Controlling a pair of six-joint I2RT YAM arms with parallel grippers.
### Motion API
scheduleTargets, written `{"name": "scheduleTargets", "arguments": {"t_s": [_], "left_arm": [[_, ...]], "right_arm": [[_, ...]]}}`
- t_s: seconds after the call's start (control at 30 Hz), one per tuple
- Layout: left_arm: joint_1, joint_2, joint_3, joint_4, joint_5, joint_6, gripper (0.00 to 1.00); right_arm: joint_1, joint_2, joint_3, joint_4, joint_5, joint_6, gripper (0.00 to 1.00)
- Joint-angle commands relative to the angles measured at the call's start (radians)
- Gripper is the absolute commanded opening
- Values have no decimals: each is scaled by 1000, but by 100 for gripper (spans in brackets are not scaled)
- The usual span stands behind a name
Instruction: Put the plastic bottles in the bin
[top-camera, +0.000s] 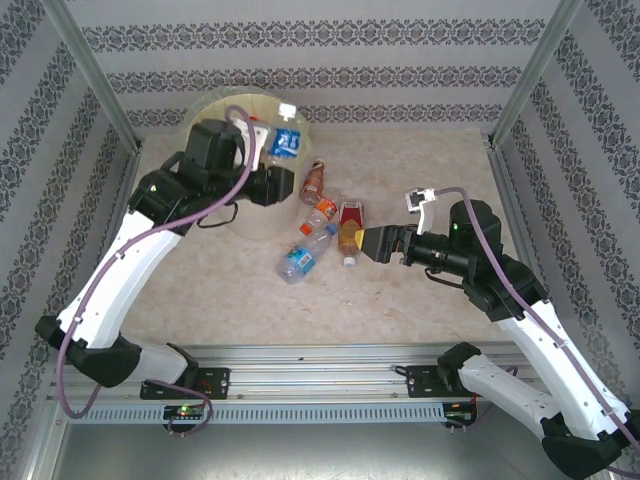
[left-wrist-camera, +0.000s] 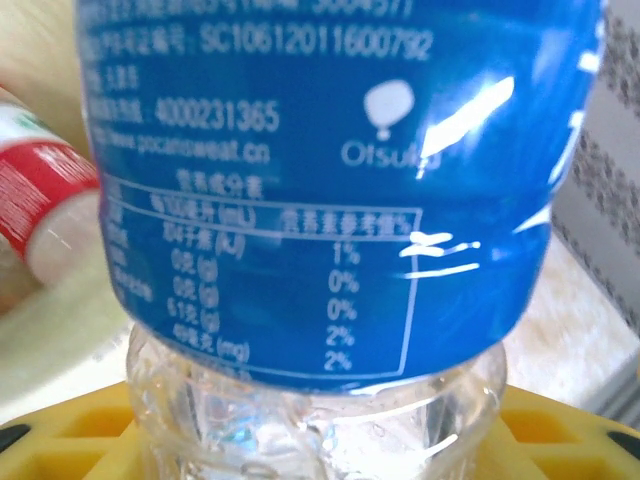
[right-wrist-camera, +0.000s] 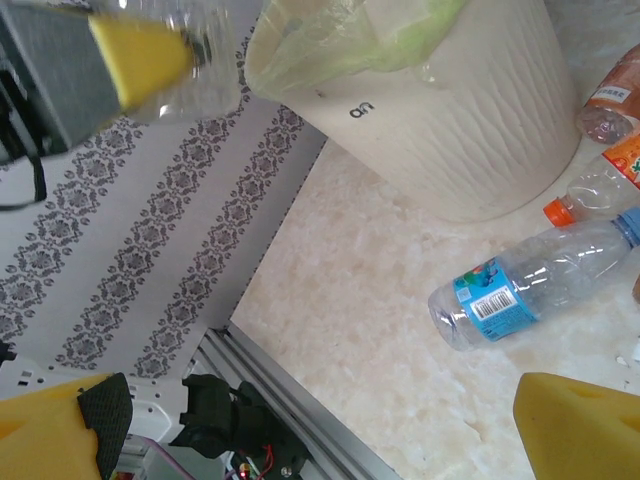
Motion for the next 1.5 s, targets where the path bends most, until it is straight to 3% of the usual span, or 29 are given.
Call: {"name": "scheduleTargets", "arguments": {"t_s": [0.0,0.2,0.4,0.6,0.87,0.97,1.17,1.47], "left_arm": [[56,67,91,-89,-54,-88,53],[198,214,289,-189,-78,-154,52],[309,340,383,-244,-82,-172,52],[365,407,364,-257,-50,-189,56],[395,420,355,-255,-10,-205,75],[395,416,373,-257,7,-194,100],[396,397,405,-269,6,-194,100],[393,328,460,-245,50,-195,100]], "right_arm": [[-12,5,43,4,-3,-1,98],[-12,6,52,-22,11,-16,98],[-13,0,43,-37,19,-20,98],[-13,-7,31,-62,38,-13,98],[-15,-16,16,-86,88,-3,98],[-16,-17,20,-107,142,10,98],[-19,34,72,-210,242,33,98],[-22,55,69,-159,328,32,98]]}}
